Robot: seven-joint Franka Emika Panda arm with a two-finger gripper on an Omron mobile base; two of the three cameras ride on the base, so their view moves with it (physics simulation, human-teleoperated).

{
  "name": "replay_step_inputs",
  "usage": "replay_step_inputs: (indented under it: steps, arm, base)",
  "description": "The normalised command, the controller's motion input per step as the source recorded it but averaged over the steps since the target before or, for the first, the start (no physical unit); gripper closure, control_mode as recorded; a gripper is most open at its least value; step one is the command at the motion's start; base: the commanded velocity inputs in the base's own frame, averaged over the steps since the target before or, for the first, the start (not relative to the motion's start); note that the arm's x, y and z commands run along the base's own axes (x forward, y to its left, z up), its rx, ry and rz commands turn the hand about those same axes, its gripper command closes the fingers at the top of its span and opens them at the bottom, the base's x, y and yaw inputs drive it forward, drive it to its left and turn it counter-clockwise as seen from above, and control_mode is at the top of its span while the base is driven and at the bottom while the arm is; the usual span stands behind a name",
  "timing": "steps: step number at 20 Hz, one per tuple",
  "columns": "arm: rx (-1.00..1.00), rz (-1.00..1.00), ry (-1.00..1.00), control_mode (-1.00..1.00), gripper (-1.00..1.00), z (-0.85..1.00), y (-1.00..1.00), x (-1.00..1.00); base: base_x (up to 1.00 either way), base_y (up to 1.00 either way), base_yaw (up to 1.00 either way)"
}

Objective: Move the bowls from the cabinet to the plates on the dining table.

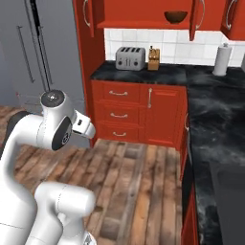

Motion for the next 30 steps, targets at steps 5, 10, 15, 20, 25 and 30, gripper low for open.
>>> replay_step_inputs:
  steps: [5,10,15,20,25,30]
  arm:
    - [0.0,0.0,0.0,1.0,-1.0,0.0,0.0,0.0]
    - [0.0,0.0,0.0,1.0,-1.0,0.0,0.0,0.0]
    - [0.0,0.0,0.0,1.0,-1.0,0.0,0.0,0.0]
    - [0.0,0.0,0.0,1.0,-1.0,0.0,0.0,0.0]
    - [0.0,0.0,0.0,1.0,-1.0,0.0,0.0,0.0]
    - [0.0,0.0,0.0,1.0,-1.0,0.0,0.0,0.0]
  base:
    - [0.98,0.0,-0.11]
    - [0.86,-0.07,-0.1]
    - [0.78,-0.03,-0.09]
    - [0.65,-0.16,-0.08]
    - [0.49,-0.26,-0.09]
    - [0.5,-0.29,-0.08]
